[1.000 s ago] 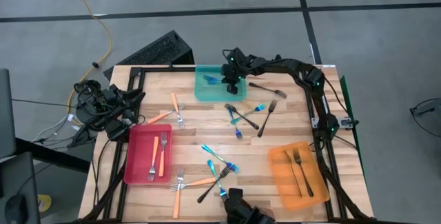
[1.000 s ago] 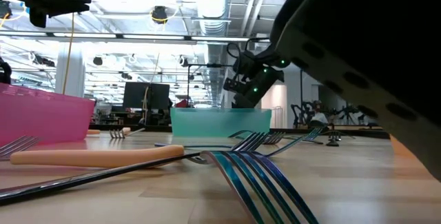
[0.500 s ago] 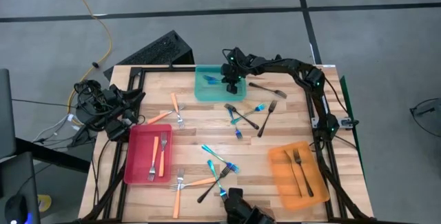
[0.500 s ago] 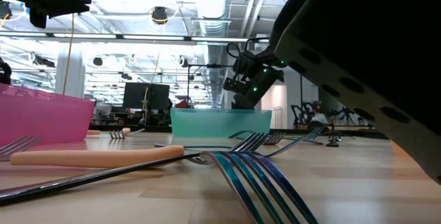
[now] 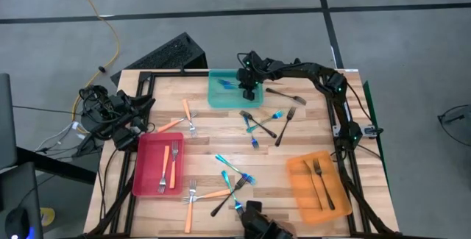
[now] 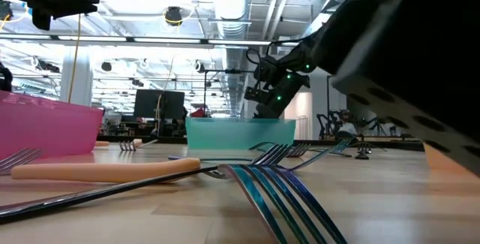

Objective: Sort silverware by color (type)
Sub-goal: Put the blue fork into the blue bin

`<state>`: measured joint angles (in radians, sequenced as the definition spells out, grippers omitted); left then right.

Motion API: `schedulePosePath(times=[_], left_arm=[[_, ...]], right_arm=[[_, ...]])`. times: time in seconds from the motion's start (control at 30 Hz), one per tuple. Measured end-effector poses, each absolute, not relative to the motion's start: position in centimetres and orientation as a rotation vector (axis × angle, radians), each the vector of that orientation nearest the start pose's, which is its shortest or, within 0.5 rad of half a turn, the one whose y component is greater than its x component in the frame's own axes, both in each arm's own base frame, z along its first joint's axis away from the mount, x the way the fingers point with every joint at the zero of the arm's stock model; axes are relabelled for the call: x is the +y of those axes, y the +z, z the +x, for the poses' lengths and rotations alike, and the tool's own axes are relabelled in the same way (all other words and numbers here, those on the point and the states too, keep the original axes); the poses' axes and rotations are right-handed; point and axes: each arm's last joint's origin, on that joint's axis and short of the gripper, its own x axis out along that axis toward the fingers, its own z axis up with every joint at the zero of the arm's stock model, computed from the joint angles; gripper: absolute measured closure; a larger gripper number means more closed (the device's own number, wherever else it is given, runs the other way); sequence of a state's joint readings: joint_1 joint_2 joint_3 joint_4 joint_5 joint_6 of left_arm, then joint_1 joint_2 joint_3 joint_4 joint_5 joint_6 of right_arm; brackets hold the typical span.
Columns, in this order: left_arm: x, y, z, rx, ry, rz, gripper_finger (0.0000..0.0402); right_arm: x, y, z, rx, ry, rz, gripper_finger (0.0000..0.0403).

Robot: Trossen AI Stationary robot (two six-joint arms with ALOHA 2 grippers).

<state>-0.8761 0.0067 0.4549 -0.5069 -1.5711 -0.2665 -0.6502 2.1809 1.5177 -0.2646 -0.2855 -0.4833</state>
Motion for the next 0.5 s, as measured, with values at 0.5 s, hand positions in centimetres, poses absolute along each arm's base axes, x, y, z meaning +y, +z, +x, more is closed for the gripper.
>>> schedulePosePath(times=[0.5], left_arm=[[0.44, 26.15, 3.40, -0.072, 0.693, -0.199, 0.0289]], right_arm=[[-27.00, 13.82, 36.74, 0.923, -0.128, -0.042, 0.0356]])
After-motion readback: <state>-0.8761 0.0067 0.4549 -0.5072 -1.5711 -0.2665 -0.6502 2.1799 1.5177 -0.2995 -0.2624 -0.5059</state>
